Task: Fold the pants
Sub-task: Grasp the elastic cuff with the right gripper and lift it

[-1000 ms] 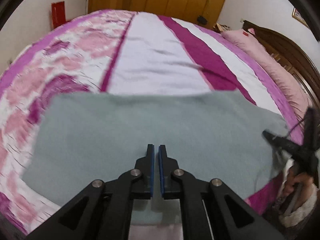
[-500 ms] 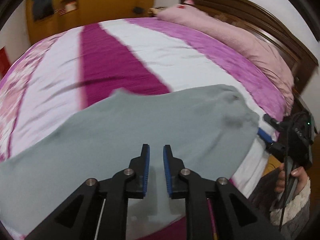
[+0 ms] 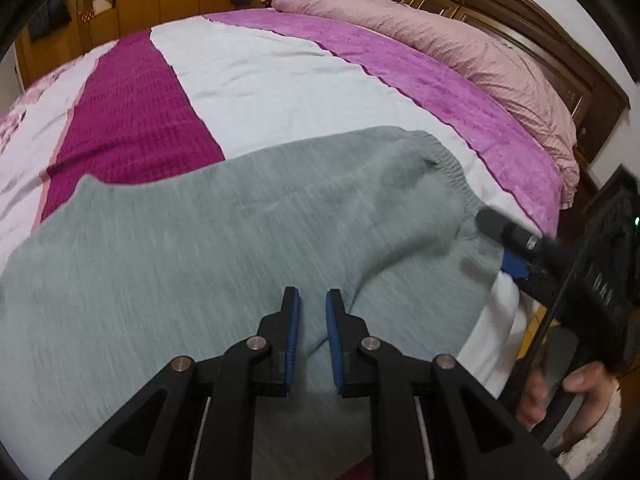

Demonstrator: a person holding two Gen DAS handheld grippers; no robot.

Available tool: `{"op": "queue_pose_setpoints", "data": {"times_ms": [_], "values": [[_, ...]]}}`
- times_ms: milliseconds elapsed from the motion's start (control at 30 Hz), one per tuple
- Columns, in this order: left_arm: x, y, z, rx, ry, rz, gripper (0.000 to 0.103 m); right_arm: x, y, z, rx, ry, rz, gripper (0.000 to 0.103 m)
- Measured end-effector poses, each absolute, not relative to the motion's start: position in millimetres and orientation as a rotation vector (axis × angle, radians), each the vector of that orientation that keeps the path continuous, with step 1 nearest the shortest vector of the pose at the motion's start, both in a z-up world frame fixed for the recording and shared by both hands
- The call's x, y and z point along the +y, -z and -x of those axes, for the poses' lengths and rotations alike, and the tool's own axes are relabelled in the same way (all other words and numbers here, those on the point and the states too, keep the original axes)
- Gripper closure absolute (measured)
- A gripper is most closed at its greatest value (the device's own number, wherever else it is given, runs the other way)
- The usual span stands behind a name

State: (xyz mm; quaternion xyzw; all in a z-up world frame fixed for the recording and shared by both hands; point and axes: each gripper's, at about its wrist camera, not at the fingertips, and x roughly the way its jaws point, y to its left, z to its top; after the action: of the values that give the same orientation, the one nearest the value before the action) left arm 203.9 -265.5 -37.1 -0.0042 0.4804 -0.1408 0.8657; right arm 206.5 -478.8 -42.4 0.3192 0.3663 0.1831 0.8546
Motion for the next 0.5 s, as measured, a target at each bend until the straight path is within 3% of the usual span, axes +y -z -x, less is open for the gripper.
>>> {"op": "queue_pose_setpoints", "data": {"times_ms": [433,500], "values": [[-251.1,40.2,-201.9,1.005,0.339,0.080,0.090,-474.8,41.6,-239.9,0.689,-0.414,-0.846,0.024],[-251.0,40.4,-201.7,0.997,0.343,0.080,0.090,-466.0,41.0,-241.3,0.727,-0.367,-0.760,0.033]]}}
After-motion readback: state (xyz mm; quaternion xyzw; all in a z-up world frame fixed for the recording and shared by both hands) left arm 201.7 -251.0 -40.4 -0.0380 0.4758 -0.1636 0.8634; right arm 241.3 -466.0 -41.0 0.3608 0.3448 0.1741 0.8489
